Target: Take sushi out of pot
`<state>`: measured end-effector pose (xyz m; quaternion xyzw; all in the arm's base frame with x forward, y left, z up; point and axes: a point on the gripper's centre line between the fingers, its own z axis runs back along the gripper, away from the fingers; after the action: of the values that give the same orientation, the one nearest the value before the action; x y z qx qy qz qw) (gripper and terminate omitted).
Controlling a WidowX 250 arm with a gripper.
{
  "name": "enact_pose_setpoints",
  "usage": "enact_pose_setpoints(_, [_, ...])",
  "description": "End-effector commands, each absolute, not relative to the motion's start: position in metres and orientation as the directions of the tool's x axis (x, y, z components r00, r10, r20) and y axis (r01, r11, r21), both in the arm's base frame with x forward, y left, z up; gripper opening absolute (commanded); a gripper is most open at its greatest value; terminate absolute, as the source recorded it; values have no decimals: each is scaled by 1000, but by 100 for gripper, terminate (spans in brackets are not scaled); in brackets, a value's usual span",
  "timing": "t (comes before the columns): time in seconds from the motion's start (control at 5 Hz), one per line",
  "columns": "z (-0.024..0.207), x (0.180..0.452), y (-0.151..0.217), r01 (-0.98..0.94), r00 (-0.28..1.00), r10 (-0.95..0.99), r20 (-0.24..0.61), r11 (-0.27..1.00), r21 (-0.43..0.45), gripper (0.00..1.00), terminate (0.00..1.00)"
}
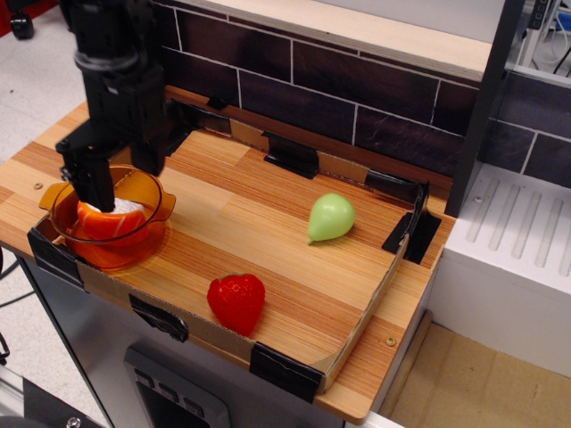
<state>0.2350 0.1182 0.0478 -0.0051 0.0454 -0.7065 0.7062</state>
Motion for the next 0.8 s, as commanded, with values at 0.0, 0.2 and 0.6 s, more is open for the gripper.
enact_pose_setpoints(0.0, [44, 252, 124, 999, -10, -998, -66, -7, -39, 100, 0])
enact_pose_setpoints(0.2, [41, 246, 121, 998, -28, -997, -67, -25, -51, 100, 0])
enact_pose_setpoints(0.6, [24, 239, 120, 997, -39, -994, -106, -33, -64, 100, 0])
